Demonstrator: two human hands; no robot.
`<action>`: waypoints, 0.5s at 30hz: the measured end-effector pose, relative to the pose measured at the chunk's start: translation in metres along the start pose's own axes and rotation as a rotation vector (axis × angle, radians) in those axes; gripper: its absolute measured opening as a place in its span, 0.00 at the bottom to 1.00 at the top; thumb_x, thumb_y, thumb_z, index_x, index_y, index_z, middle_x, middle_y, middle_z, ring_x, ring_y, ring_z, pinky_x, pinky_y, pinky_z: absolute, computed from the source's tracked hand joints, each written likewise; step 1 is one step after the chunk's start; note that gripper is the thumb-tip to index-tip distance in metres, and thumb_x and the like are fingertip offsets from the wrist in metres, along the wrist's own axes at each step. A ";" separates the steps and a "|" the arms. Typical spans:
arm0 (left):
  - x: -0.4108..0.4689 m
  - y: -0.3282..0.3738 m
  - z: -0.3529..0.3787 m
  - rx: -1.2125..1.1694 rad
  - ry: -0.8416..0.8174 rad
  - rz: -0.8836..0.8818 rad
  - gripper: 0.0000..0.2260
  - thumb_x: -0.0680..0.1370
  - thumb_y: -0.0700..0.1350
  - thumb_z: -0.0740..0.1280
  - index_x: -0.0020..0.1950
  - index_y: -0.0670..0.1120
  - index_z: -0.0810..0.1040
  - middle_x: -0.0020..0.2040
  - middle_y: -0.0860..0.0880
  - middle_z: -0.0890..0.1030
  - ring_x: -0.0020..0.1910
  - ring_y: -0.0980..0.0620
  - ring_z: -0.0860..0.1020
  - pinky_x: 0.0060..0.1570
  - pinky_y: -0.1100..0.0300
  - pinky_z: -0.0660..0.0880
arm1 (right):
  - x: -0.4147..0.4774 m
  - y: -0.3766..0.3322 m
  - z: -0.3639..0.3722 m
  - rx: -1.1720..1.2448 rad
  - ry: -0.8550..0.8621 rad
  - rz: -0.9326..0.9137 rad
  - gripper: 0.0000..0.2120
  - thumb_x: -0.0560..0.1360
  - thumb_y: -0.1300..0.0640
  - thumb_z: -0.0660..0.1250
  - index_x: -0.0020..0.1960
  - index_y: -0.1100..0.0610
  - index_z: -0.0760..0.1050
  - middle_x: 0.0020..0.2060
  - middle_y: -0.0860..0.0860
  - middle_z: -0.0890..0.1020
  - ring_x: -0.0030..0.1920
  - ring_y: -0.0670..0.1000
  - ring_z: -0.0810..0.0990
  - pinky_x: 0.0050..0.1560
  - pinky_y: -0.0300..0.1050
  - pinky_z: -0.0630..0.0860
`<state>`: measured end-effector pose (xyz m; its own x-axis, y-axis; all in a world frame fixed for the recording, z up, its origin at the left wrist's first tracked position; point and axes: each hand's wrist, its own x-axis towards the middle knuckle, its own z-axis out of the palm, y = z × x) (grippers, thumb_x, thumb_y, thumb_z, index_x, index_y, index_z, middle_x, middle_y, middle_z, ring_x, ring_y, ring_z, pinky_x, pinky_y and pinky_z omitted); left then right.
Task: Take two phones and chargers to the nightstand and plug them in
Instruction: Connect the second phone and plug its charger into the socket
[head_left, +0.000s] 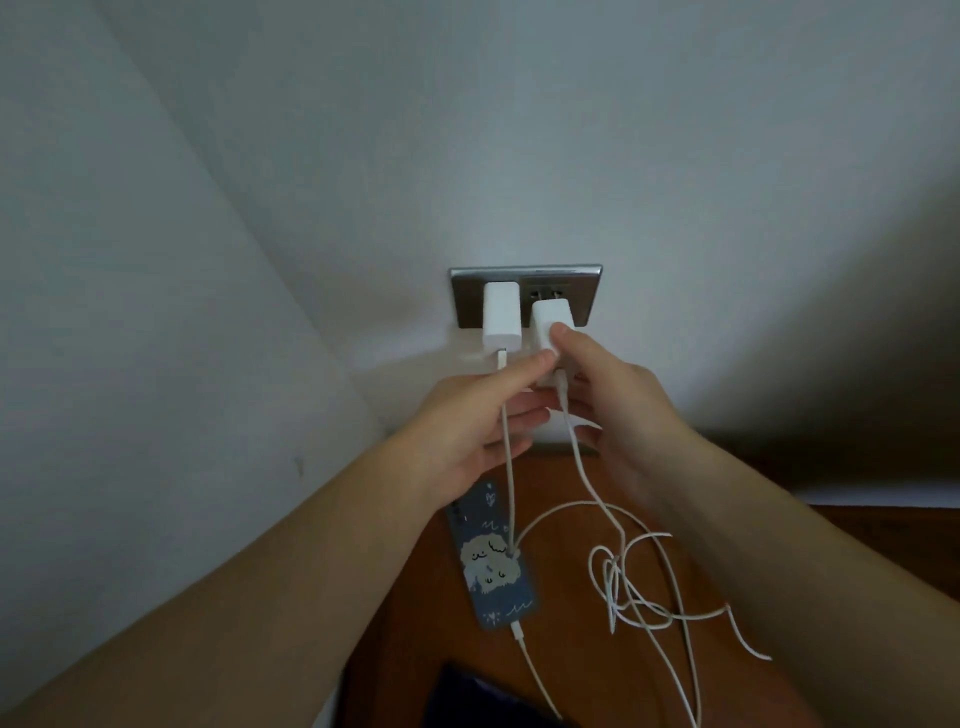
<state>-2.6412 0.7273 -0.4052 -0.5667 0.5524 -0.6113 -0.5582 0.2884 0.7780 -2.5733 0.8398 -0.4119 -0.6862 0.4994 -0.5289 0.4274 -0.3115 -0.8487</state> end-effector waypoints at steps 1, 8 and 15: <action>0.000 0.000 -0.001 -0.017 -0.003 0.005 0.17 0.70 0.58 0.73 0.55 0.52 0.81 0.48 0.54 0.87 0.50 0.56 0.83 0.50 0.58 0.75 | 0.001 -0.001 0.001 0.012 0.009 0.006 0.21 0.70 0.37 0.67 0.52 0.52 0.81 0.48 0.48 0.85 0.52 0.49 0.81 0.56 0.50 0.73; 0.000 -0.007 -0.001 -0.133 0.040 0.050 0.18 0.71 0.55 0.72 0.56 0.47 0.82 0.50 0.51 0.87 0.53 0.52 0.83 0.51 0.58 0.76 | 0.000 0.001 0.012 0.063 0.005 -0.005 0.23 0.70 0.38 0.68 0.53 0.55 0.82 0.46 0.50 0.86 0.53 0.51 0.81 0.58 0.51 0.73; -0.001 -0.010 0.006 -0.175 0.062 0.070 0.15 0.72 0.55 0.72 0.55 0.49 0.82 0.50 0.51 0.86 0.50 0.55 0.83 0.50 0.60 0.76 | 0.003 0.004 0.009 0.103 -0.031 0.010 0.24 0.70 0.38 0.68 0.53 0.57 0.82 0.47 0.52 0.87 0.53 0.53 0.83 0.62 0.55 0.74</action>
<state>-2.6317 0.7290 -0.4113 -0.6412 0.5155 -0.5685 -0.6096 0.1079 0.7853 -2.5785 0.8328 -0.4169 -0.7008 0.4715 -0.5354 0.3725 -0.3982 -0.8382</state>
